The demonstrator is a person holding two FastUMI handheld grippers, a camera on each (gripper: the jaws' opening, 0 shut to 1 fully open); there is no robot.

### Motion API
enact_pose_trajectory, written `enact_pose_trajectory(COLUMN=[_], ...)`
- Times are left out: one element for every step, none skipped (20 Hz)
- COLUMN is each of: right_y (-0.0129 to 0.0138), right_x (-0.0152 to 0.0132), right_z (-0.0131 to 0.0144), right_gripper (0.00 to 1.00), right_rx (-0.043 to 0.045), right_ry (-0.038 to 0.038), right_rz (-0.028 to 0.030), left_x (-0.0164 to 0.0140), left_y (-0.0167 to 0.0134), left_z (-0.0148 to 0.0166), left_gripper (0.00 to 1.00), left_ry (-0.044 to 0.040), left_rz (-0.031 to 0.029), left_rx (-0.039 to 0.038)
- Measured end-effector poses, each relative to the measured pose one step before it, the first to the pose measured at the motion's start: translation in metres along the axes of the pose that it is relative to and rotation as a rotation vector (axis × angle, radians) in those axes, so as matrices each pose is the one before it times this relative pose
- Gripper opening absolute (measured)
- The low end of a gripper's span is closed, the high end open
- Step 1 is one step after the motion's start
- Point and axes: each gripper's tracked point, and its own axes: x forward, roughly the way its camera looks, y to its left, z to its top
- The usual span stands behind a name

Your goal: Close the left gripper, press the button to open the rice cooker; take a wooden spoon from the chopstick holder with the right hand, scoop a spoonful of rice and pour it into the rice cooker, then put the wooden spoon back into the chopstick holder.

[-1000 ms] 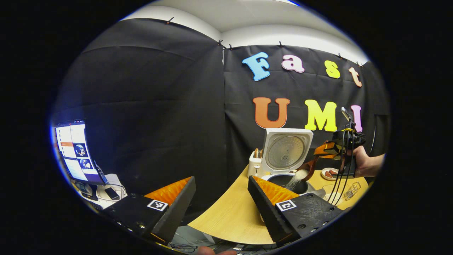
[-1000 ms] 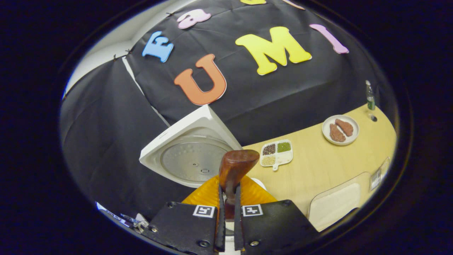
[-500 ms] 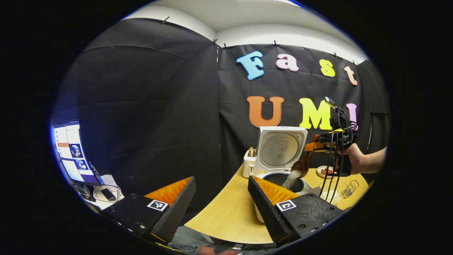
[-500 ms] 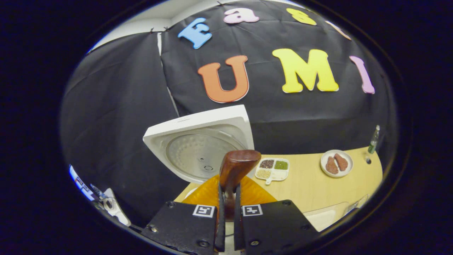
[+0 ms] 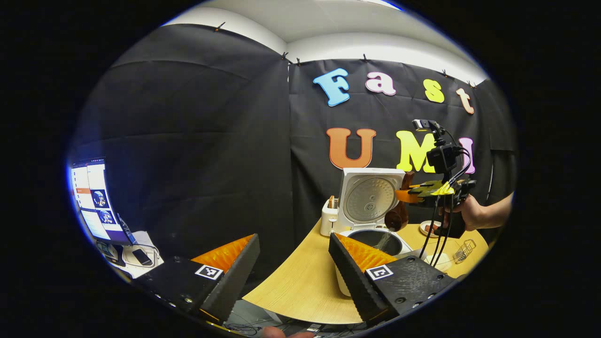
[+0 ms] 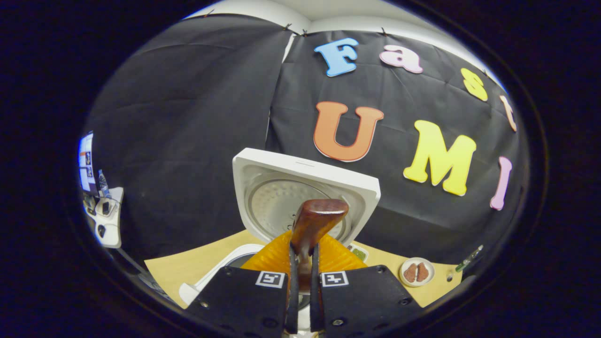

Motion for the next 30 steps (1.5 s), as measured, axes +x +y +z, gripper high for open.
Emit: enact_pose_trajectory(right_y=[0.00123,0.00216,0.00199,-0.00108,-0.00032,-0.00025,0.00015,-0.00105,-0.00168,-0.00351,-0.00157,-0.0012,-0.00179,-0.00326,-0.00312,-0.00364,-0.00368,-0.00467,-0.00621,-0.00647,-0.00862,-0.01077,-0.01096,-0.0128,-0.01453,-0.01578,-0.01649,-0.01882,-0.01972,-0.02108], right_x=[-0.00108,-0.00101,-0.00165,-0.00036,-0.00019,-0.0002,-0.00082,-0.00132,-0.00247,-0.00209,-0.00267,-0.00247,-0.00343,-0.00479,-0.00504,-0.00472,-0.00638,-0.00691,-0.00867,-0.00816,-0.00897,-0.00987,-0.01036,-0.0104,-0.01051,-0.01052,-0.0107,-0.01113,-0.01047,-0.01063], right_z=[-0.00058,0.00105,0.00037,0.00164,0.00031,-0.00004,0.00091,0.00025,0.00113,0.00085,0.00051,0.00196,0.00238,0.00125,0.0036,0.00294,0.0039,0.00363,0.00399,0.00295,0.00366,0.00193,0.00192,0.00134,0.00278,0.00244,0.00306,0.00319,0.00409,0.00445], right_gripper=[0.15,0.15,0.15,0.15,0.15,0.15,0.15,0.15,0.15,0.15,0.15,0.15,0.15,0.15,0.15,0.15,0.15,0.15,0.15,0.15,0.15,0.15,0.15,0.14,0.14,0.15,0.15,0.15,0.15,0.15], right_rx=[-0.01636,-0.01086,-0.00404,0.00016,0.00514,0.0097,0.01428,0.01712,0.01751,0.01739,0.01278,0.01464,0.01847,0.02533,0.02982,0.03204,0.03553,0.03675,0.04063,0.03336,0.03667,0.03666,0.03779,0.0374,0.03683,0.0364,0.03218,0.02821,0.02365,0.01704], right_ry=[-0.00443,-0.00374,-0.00276,-0.0012,-0.0014,-0.00033,0.00014,-0.00061,-0.00124,-0.00097,-0.00082,-0.00203,-0.00228,-0.00397,-0.00393,-0.00377,-0.00448,-0.00497,-0.00761,-0.00631,-0.00473,-0.00256,-0.0021,-0.00125,-0.00177,-0.0025,-0.00431,-0.00659,-0.0127,-0.01258], right_rz=[0.00249,0.00262,0.00218,0.00209,0.00143,0.00173,0.00187,0.00192,0.0005,-0.00369,-0.00163,-0.0012,-0.00037,0.00084,0.00324,0.00468,0.00377,0.00389,0.00245,-0.00192,-0.00562,-0.0086,-0.0083,-0.01073,-0.01394,-0.01687,-0.01918,-0.02687,-0.03212,-0.0304], left_x=[-0.00128,-0.00033,-0.00044,0.00013,-0.00152,-0.00075,-0.00062,-0.00025,-0.00031,0.00027,-0.00027,-0.00011,0.00044,0.00085,0.00112,0.00152,0.0016,0.0025,0.00288,0.00259,0.00431,0.00198,0.00403,0.00204,0.00288,0.00444,0.00454,0.00531,0.00463,0.00616], left_y=[0.00036,-0.00045,-0.00037,-0.00017,0.00016,-0.0001,-0.00067,-0.00144,-0.00155,-0.00173,-0.00143,-0.00158,-0.00182,-0.00273,-0.00249,-0.00291,-0.00387,-0.00597,-0.00713,-0.00833,-0.01154,-0.00711,-0.00921,-0.01134,-0.0105,-0.01236,-0.01138,-0.01268,-0.01173,-0.01126], left_z=[-0.00049,0.00006,0.00009,0.00091,0.00024,-0.00028,0.00155,0.0012,0.00041,0.00059,0.00178,0.0003,0.00127,0.00114,0.00134,0.00093,0.00096,0.00158,0.0018,0.00186,0.00413,0.00201,0.00281,0.00407,0.00257,0.00318,0.00233,0.00238,0.00197,0.00071], left_gripper=[0.95,0.95,0.95,0.95,0.95,0.95,0.95,0.95,0.95,0.95,0.95,0.95,0.95,0.95,0.95,0.95,0.95,0.95,0.95,0.95,0.95,0.95,0.95,0.95,0.95,0.95,0.95,0.95,0.95,0.95], left_ry=[-0.00013,0.00001,-0.00014,-0.00177,-0.00134,-0.0017,-0.0028,-0.00212,-0.00135,-0.00248,-0.00264,-0.00195,-0.00275,-0.00196,-0.00116,-0.00171,-0.00057,-0.0003,-0.00098,-0.00194,-0.00454,-0.00424,-0.00624,-0.00647,-0.00439,-0.00377,-0.00454,-0.00401,-0.00072,0.0013], left_rz=[0.00036,0.00051,0.00019,0.00013,-0.00051,-0.00096,-0.00133,-0.00153,-0.00273,-0.00333,-0.00462,-0.00555,-0.00493,-0.00634,-0.00604,-0.00687,-0.00834,-0.01148,-0.01669,-0.01717,-0.02449,-0.018,-0.02014,-0.0216,-0.02011,-0.01952,-0.0184,-0.01756,-0.01597,-0.01327], left_rx=[-0.00112,-0.0007,-0.00029,0.00033,0.00041,0.00037,0.00109,0.0005,0.00072,0.00144,0.00038,0.00003,0.00008,-0.00048,-0.00177,-0.00263,-0.00375,-0.00451,-0.00431,-0.0024,0.00488,0.00828,0.00606,0.00395,0.00422,0.0037,0.00215,-0.00008,-0.00128,-0.00127])
